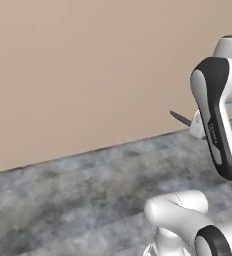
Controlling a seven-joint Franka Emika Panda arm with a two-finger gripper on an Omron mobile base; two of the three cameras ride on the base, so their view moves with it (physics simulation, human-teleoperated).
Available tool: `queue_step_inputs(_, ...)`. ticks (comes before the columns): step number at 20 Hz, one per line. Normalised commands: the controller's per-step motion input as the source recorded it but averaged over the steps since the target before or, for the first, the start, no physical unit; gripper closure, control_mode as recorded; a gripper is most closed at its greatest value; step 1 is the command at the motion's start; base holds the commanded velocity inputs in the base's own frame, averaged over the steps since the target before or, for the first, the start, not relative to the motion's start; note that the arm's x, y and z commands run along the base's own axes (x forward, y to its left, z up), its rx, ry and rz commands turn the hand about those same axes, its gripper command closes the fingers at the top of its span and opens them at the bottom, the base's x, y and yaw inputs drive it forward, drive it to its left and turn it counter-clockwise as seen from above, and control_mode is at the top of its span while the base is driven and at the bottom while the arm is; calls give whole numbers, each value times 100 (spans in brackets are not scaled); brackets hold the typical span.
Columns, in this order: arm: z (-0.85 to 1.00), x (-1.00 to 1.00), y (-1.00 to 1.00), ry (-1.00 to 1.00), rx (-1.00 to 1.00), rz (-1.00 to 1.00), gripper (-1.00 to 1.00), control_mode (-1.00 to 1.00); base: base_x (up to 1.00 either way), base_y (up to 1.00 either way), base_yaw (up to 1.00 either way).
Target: Retrieve the butter from the fridge and place it on a plate on the dining table. Then retrieve the butter knife by the fridge and place it near the plate.
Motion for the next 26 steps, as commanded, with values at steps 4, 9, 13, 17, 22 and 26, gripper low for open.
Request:
queue_step_inputs(4, 0, 0, 0, 0, 0, 0, 100, 100, 81, 0, -45)
queue_step_inputs(9, 0, 0, 0, 0, 0, 0, 100, 100, 76, 0, -50)
queue_step_inputs(13, 0, 0, 0, 0, 0, 0, 100, 100, 68, 0, -51)
queue_step_inputs(17, 0, 0, 0, 0, 0, 0, 100, 100, 70, 0, -51)
queue_step_inputs(22, 0, 0, 0, 0, 0, 0, 100, 100, 74, 0, -50)
queue_step_inputs(26, 0, 0, 0, 0, 0, 0, 100, 100, 79, 0, -49)
